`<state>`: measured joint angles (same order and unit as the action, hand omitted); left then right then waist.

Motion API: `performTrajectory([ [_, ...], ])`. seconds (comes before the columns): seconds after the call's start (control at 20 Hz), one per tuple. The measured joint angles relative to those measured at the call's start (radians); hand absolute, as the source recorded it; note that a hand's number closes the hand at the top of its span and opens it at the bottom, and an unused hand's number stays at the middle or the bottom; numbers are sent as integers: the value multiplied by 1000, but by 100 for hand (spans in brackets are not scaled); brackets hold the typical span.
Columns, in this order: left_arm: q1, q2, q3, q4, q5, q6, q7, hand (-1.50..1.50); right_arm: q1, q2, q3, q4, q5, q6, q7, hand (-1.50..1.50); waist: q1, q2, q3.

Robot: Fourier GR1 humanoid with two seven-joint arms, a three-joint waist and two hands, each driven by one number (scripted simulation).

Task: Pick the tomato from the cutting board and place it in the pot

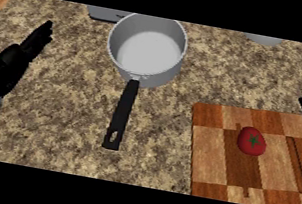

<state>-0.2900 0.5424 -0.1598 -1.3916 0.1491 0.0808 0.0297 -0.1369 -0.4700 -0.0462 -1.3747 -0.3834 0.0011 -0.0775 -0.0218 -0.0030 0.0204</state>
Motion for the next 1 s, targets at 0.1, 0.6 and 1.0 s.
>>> performTrajectory([
  [0.1, 43, -58, 69, -24, 153, -14, 13, 0, 15, 3, 14, -25, 25, -11, 9, 150, 14, -6, -9],
  [0.6, 38, -62, -39, 11, 281, -48, 122, 0, 35, -27, 48, -156, 377, -340, -101, -150, -25, -23, 17],
  [1.0, 37, -58, -155, 33, 177, -22, 120, 0, 193, 79, 138, -413, 525, -518, -165, -150, -22, -20, 18],
])
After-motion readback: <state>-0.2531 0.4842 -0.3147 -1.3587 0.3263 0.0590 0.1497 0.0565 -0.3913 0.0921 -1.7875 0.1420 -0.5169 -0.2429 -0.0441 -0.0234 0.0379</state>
